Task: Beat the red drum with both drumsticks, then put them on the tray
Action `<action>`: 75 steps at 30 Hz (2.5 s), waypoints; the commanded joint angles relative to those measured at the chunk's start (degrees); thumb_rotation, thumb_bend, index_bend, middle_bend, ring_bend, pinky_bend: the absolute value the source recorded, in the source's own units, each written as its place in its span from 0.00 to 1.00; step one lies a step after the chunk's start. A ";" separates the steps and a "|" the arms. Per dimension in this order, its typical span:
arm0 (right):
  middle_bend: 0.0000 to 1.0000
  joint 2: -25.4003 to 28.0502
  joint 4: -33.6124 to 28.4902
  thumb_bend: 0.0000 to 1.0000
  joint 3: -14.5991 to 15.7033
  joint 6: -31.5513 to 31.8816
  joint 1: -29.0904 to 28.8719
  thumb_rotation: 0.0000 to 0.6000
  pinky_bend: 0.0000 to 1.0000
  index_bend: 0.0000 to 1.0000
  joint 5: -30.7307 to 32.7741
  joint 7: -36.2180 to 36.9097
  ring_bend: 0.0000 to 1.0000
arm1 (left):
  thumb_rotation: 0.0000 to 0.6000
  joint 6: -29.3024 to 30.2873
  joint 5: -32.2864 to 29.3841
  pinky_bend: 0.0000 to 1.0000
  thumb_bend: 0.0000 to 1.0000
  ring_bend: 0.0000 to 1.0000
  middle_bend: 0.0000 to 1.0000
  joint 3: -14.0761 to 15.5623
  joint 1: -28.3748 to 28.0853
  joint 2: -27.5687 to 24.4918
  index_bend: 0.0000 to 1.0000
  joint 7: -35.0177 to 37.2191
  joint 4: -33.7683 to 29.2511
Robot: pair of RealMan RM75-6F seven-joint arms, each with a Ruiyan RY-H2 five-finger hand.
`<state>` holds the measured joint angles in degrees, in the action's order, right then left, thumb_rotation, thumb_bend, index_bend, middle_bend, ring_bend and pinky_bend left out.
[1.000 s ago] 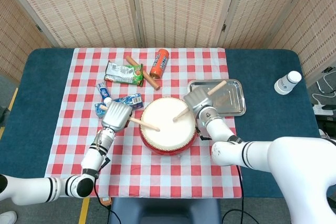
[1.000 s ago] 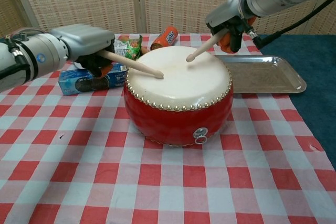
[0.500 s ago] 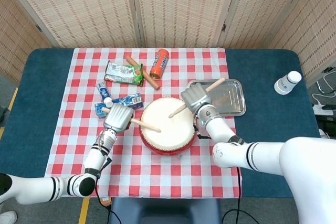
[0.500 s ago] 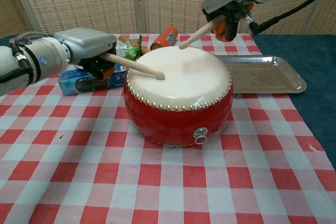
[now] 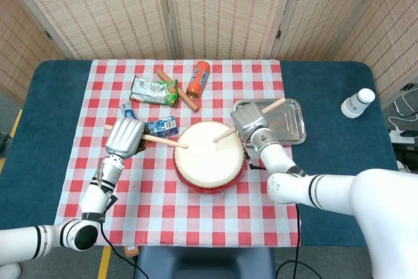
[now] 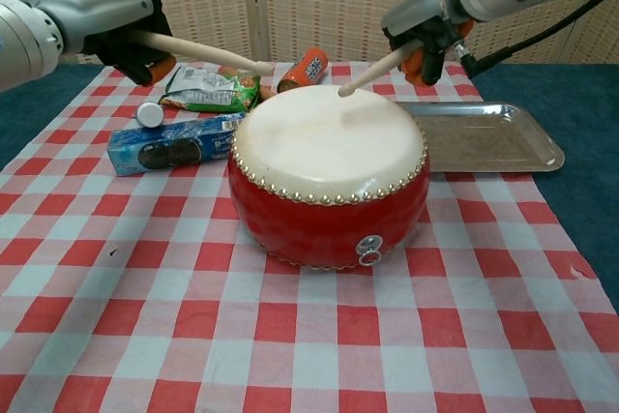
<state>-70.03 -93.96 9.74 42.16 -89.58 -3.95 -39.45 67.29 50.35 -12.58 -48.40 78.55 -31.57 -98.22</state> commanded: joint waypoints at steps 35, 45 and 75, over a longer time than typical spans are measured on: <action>0.69 -27.39 61.90 0.23 -9.57 -35.88 20.39 1.00 0.55 0.74 -31.43 37.41 0.51 | 1.00 -0.79 6.86 1.00 0.81 1.00 1.00 0.18 9.08 -6.67 1.00 11.98 0.52; 0.26 -29.89 67.41 0.10 -8.33 -38.63 19.66 1.00 0.28 0.14 -33.88 42.34 0.11 | 1.00 -0.91 7.47 1.00 0.81 1.00 1.00 -0.27 9.61 -6.77 1.00 12.79 1.13; 0.34 14.89 -7.54 0.08 -21.58 -4.25 22.76 1.00 0.34 0.33 -33.29 37.31 0.24 | 1.00 0.73 7.98 1.00 0.81 1.00 1.00 -2.67 5.43 -1.43 1.00 2.89 -0.76</action>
<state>-56.52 -99.55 -10.17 37.78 -67.22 -38.32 -3.12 67.88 58.94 -14.81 -42.42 76.64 -27.82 -98.23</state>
